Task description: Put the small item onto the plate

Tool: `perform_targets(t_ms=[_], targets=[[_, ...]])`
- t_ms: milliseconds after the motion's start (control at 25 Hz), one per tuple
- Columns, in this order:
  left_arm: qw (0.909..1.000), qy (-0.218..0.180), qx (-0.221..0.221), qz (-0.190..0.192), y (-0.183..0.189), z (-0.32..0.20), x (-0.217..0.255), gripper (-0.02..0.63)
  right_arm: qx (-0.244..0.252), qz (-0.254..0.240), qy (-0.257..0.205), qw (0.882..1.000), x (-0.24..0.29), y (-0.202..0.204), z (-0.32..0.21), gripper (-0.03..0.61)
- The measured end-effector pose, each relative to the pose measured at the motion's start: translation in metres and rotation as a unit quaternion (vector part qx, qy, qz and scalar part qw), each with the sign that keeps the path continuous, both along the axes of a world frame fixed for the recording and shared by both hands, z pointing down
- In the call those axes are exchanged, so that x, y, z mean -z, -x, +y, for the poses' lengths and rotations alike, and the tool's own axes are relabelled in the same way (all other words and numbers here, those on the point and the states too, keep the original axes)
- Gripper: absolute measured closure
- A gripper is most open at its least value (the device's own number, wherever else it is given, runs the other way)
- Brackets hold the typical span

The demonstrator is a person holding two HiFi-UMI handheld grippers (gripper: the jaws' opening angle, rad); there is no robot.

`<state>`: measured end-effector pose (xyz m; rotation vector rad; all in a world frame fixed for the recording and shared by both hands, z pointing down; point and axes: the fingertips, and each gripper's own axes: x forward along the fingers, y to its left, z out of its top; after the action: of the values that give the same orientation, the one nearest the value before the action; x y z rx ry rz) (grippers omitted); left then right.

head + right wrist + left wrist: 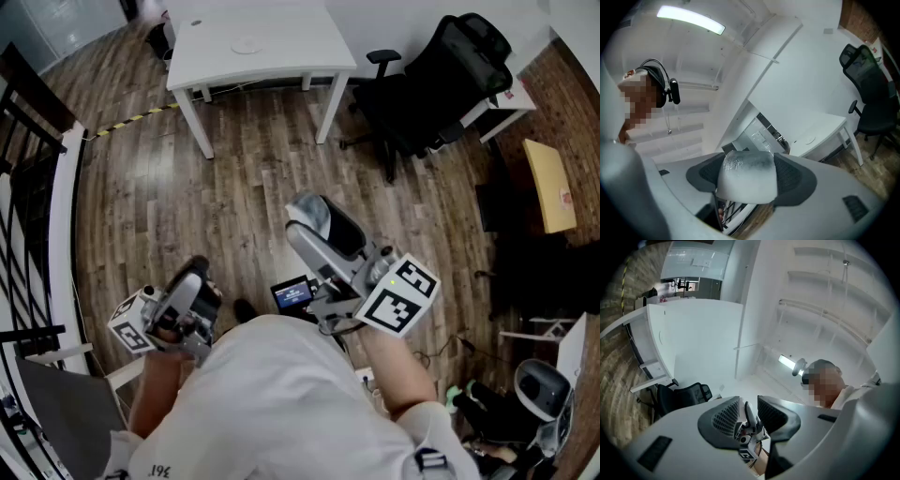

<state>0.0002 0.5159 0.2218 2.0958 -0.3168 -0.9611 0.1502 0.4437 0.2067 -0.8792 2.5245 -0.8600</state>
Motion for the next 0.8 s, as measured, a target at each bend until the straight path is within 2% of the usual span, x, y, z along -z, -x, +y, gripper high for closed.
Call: perform_targets(t_ms=[440,800], targets=[[0.9999,-0.014,0.0,-0.007,-0.012,-0.006,0.003,0.5,-0.006,0.04,-0.039,0.998,0.006,-0.007,-0.006,0.265],[0.9999,-0.002,-0.003,-0.015,-0.011,-0.008,-0.01,0.5,-0.008,0.072,-0.036,0.997,-0.01,0.0,-0.008,0.264]])
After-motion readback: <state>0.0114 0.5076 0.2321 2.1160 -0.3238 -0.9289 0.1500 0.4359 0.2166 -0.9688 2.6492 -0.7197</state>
